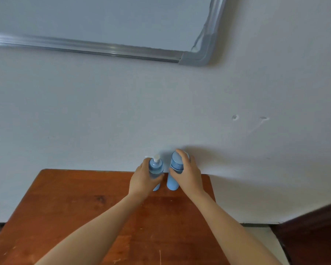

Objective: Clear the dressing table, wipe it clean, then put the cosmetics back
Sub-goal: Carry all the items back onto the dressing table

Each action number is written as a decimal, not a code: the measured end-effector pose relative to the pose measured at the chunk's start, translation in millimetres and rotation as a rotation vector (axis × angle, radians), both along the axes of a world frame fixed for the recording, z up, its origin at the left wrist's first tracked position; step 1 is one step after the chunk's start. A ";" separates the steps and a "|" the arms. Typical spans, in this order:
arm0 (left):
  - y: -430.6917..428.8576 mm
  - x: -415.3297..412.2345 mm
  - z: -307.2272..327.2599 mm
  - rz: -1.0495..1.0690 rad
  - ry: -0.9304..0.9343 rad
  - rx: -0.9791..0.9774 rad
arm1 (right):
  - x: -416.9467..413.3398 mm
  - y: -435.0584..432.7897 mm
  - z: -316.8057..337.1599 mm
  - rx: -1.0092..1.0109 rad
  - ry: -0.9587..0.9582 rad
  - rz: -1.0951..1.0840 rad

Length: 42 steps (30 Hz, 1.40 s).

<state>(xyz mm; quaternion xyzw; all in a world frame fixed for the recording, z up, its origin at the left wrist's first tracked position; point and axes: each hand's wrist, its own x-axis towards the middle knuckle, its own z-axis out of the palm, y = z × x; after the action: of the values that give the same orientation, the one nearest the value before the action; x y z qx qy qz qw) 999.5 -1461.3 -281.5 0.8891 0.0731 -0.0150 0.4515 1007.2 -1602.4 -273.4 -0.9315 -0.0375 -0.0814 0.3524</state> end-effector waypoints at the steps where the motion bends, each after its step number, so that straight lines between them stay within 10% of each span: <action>1: 0.4 -0.7 0.2 0.010 0.001 0.011 | -0.2 -0.3 0.1 0.012 0.005 -0.007; 17: 37.6 -49.2 19.8 -0.139 -0.103 0.014 | -94.2 23.2 24.9 -0.011 -0.021 -0.222; 42: 72.1 -389.5 53.0 -1.164 -0.122 -0.183 | -574.6 133.8 50.7 -0.002 -0.096 -1.264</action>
<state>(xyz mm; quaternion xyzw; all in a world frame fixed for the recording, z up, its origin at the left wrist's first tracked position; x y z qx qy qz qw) 610.0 -1389.1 -228.5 0.7397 -0.4544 -0.2152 0.4473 432.6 -1468.6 -222.7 -0.7693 0.5040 -0.3157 0.2332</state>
